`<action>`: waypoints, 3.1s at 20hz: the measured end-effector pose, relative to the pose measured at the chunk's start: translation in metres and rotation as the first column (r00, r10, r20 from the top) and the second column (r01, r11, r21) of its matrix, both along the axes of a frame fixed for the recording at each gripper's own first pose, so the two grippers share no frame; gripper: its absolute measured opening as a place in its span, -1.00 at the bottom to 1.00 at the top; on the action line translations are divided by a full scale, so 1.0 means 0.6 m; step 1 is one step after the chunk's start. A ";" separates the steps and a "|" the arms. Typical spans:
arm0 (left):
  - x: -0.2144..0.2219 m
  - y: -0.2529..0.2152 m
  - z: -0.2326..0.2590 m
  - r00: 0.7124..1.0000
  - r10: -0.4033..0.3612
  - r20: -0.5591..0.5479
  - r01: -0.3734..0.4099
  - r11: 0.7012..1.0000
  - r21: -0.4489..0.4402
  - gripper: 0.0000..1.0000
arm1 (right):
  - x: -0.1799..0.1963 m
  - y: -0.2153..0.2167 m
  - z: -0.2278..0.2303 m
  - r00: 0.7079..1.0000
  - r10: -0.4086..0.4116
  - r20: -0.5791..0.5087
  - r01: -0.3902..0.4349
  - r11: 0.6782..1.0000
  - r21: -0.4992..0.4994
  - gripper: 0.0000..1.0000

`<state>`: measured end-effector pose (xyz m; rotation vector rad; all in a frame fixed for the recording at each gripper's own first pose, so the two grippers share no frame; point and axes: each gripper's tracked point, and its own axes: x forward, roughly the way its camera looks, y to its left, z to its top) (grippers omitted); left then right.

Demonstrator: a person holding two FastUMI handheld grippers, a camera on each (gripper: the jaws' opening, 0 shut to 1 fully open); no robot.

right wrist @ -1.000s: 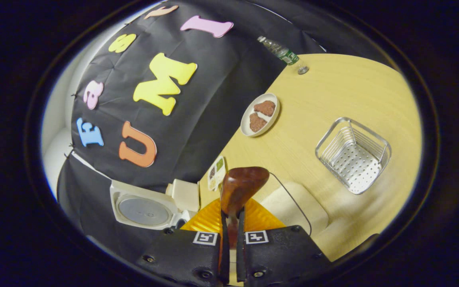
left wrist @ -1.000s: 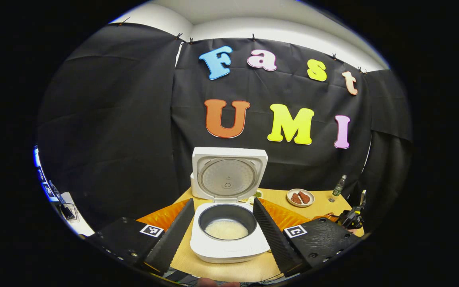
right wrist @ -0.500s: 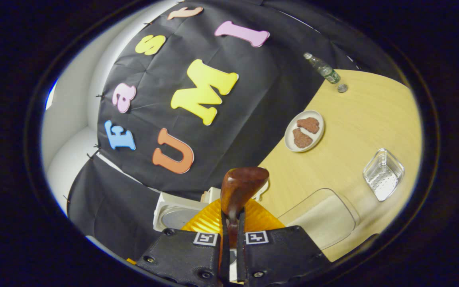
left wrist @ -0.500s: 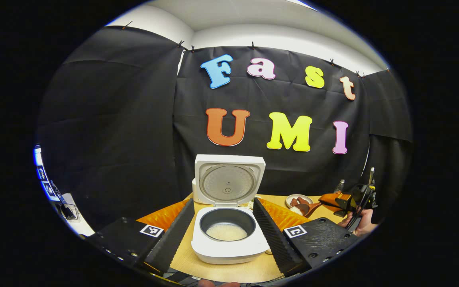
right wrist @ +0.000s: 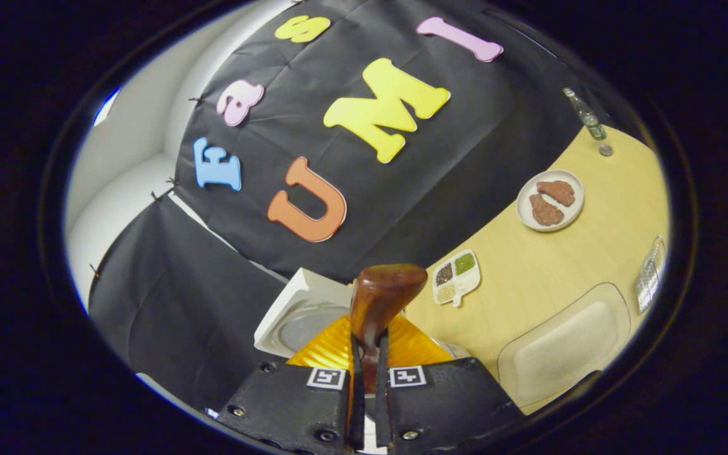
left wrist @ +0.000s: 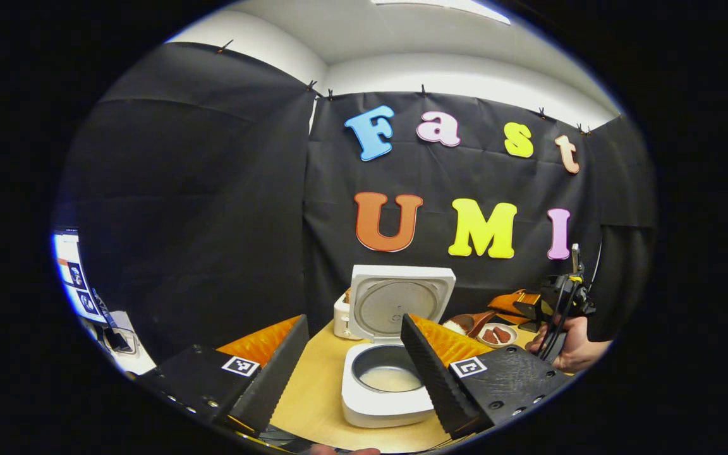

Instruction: Close the left gripper, press the button to open the rice cooker; take a wooden spoon from the chopstick holder with the right hand, scoop a spoonful of rice and pour it into the rice cooker, then put the wooden spoon back into the chopstick holder.

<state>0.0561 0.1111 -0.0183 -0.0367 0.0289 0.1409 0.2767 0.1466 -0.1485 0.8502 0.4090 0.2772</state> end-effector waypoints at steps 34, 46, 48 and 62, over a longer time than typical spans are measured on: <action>-0.015 0.088 -0.031 0.999 -0.010 0.051 0.013 0.998 -0.058 0.89 | -0.003 0.238 0.008 0.867 0.421 0.266 0.055 0.449 -0.892 -0.77; -0.029 0.073 -0.022 0.997 -0.021 0.072 0.024 0.999 -0.048 0.88 | -0.035 0.203 0.049 0.895 0.345 0.281 0.022 0.596 -0.802 -0.76; -0.024 0.054 -0.018 0.996 -0.039 0.078 0.042 0.998 -0.042 0.89 | -0.038 0.180 0.069 0.906 0.314 0.284 0.019 0.641 -0.767 -0.76; 0.037 -0.144 0.012 0.973 -0.215 0.087 0.217 0.976 -0.023 0.89 | -0.119 -0.197 0.163 0.949 -0.015 0.316 0.214 0.767 -0.605 -0.76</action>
